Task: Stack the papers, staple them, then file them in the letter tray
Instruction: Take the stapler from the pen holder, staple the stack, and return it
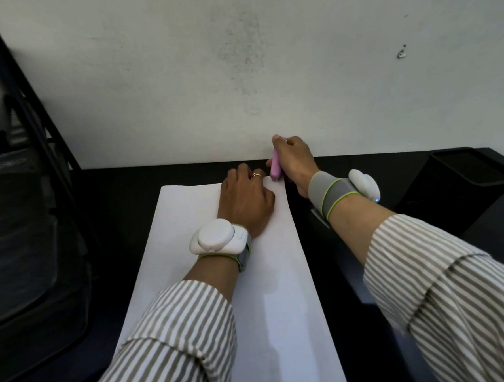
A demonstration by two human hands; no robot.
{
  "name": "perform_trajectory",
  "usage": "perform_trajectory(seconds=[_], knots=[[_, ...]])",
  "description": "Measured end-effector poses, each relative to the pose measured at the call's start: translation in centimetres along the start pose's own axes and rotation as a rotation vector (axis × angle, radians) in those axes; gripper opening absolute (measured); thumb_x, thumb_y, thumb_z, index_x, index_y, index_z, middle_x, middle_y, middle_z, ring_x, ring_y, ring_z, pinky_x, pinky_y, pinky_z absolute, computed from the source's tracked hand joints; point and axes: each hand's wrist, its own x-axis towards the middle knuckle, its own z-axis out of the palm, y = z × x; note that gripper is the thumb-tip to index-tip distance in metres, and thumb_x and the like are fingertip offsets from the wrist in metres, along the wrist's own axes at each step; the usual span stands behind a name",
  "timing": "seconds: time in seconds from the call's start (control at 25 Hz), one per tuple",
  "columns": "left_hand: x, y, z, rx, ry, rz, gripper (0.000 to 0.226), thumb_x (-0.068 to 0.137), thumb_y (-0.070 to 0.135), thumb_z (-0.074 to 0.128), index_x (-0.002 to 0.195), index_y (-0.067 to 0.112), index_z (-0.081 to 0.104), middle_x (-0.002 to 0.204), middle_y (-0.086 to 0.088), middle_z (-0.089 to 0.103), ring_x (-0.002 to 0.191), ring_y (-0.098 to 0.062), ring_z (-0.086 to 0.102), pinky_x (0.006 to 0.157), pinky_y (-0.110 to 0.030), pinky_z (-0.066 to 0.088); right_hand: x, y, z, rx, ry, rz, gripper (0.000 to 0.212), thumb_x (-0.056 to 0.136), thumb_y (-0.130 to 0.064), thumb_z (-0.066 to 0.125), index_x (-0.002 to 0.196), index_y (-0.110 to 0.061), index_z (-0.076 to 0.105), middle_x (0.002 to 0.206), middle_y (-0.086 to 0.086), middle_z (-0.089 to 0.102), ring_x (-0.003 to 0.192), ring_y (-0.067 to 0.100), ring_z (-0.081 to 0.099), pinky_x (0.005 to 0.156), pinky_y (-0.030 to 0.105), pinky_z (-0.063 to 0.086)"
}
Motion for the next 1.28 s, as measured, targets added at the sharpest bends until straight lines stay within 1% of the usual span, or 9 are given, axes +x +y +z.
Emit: perform_trajectory(seconds=[0.12, 0.24, 0.36, 0.44, 0.68, 0.8, 1.0, 1.16, 1.28], knots=[[0.0, 0.1, 0.0, 0.011, 0.004, -0.003, 0.047, 0.089, 0.031, 0.031, 0.125, 0.011, 0.053, 0.117, -0.013, 0.053, 0.108, -0.029, 0.046, 0.091, -0.035, 0.038, -0.2, -0.4, -0.5, 0.083, -0.086, 0.030, 0.049, 0.099, -0.030, 0.034, 0.059, -0.009, 0.053, 0.038, 0.005, 0.053, 0.079, 0.017, 0.068, 0.085, 0.033, 0.053], [-0.1, 0.2, -0.1, 0.011, 0.019, -0.001, 0.053, 0.081, 0.032, 0.028, 0.121, 0.011, 0.056, 0.113, -0.015, 0.054, 0.106, -0.032, 0.047, 0.090, -0.038, 0.037, -0.5, -0.7, -0.8, 0.163, -0.133, 0.068, 0.046, 0.102, -0.026, 0.032, 0.066, -0.007, 0.053, 0.053, 0.015, 0.053, 0.073, 0.015, 0.064, 0.088, 0.035, 0.051], [0.0, 0.2, -0.1, 0.005, 0.011, -0.007, 0.046, 0.087, 0.030, 0.034, 0.123, 0.010, 0.055, 0.115, -0.014, 0.053, 0.108, -0.032, 0.046, 0.090, -0.037, 0.037, -0.7, -1.0, -0.9, 0.211, -0.151, 0.138, 0.034, 0.102, -0.028, 0.034, 0.078, -0.012, 0.051, 0.067, 0.015, 0.059, 0.071, 0.019, 0.061, 0.087, 0.037, 0.051], [0.1, 0.0, 0.0, -0.007, -0.002, -0.005, 0.041, 0.094, 0.029, 0.039, 0.128, 0.011, 0.052, 0.119, -0.014, 0.052, 0.111, -0.031, 0.045, 0.093, -0.037, 0.036, -0.8, -1.0, -1.0, 0.230, -0.158, 0.167, 0.032, 0.102, -0.030, 0.035, 0.078, -0.014, 0.050, 0.075, 0.014, 0.062, 0.069, 0.021, 0.059, 0.083, 0.037, 0.051], [0.3, -0.1, 0.1, -0.018, -0.028, 0.003, 0.044, 0.096, 0.031, 0.039, 0.135, 0.013, 0.049, 0.124, -0.013, 0.050, 0.117, -0.029, 0.042, 0.096, -0.035, 0.035, -1.2, -0.7, -1.4, 0.271, -0.154, 0.190, 0.042, 0.103, -0.030, 0.034, 0.069, -0.010, 0.050, 0.093, 0.030, 0.058, 0.064, 0.019, 0.060, 0.071, 0.031, 0.052], [0.3, -0.2, 0.1, -0.020, -0.037, -0.006, 0.045, 0.097, 0.031, 0.038, 0.137, 0.013, 0.048, 0.125, -0.012, 0.049, 0.117, -0.028, 0.041, 0.096, -0.034, 0.034, -0.9, -0.3, -1.7, 0.404, -0.161, 0.252, 0.036, 0.103, -0.032, 0.035, 0.082, -0.007, 0.050, 0.079, 0.020, 0.062, 0.063, 0.027, 0.059, 0.067, 0.035, 0.052], [0.3, -0.1, 0.2, -0.018, -0.020, -0.009, 0.043, 0.097, 0.030, 0.037, 0.136, 0.015, 0.046, 0.123, -0.012, 0.049, 0.115, -0.027, 0.042, 0.095, -0.033, 0.035, -0.7, 0.1, -1.9, 0.441, -0.136, 0.271, 0.031, 0.103, -0.033, 0.035, 0.097, -0.005, 0.049, 0.078, 0.017, 0.062, 0.063, 0.028, 0.060, 0.063, 0.033, 0.054], [0.3, -0.1, 0.1, -0.027, 0.021, 0.007, 0.038, 0.095, 0.029, 0.039, 0.131, 0.018, 0.047, 0.120, -0.011, 0.052, 0.112, -0.027, 0.045, 0.092, -0.033, 0.036, -0.9, 0.0, -1.9, 0.454, -0.073, 0.252, 0.041, 0.103, -0.030, 0.033, 0.072, -0.007, 0.049, 0.071, 0.017, 0.057, 0.065, 0.026, 0.059, 0.071, 0.037, 0.054], [0.3, -0.1, 0.1, -0.004, 0.039, 0.015, 0.038, 0.095, 0.030, 0.038, 0.131, 0.019, 0.049, 0.118, -0.010, 0.051, 0.110, -0.027, 0.044, 0.092, -0.033, 0.034, -0.9, 0.2, -1.9, 0.495, 0.012, 0.242, 0.043, 0.103, -0.027, 0.033, 0.068, -0.007, 0.047, 0.065, 0.017, 0.054, 0.062, 0.027, 0.056, 0.071, 0.037, 0.054]])
